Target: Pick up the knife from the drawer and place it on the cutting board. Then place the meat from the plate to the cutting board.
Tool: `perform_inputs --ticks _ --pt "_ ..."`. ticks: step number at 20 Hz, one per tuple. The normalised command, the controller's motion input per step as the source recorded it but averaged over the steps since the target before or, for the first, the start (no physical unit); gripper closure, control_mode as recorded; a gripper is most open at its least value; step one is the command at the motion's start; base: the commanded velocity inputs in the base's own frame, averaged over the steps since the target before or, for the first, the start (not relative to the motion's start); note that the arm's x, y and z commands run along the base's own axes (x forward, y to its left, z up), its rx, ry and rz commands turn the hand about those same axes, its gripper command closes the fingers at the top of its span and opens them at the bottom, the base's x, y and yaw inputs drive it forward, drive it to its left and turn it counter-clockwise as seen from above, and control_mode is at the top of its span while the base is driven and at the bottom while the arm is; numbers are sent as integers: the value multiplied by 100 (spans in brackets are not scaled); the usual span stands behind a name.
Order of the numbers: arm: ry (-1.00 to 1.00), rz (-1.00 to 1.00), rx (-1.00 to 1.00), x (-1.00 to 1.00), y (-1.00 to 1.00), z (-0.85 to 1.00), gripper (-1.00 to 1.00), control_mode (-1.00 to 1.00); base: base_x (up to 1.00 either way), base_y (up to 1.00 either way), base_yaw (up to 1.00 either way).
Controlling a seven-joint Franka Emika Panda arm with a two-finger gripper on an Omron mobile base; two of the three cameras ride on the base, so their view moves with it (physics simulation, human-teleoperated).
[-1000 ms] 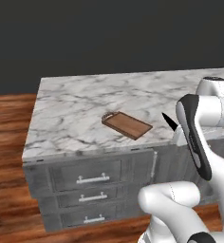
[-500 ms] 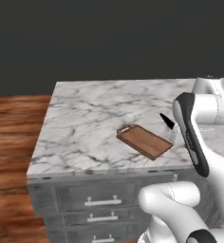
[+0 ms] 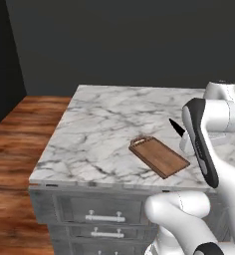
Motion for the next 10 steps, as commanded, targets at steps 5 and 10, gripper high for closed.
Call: perform_inputs --ticks 5,10 --pt "0 0 0 0 0 0 100 100 40 -32 38" --pt "0 0 0 0 0 0 100 100 17 -39 26"
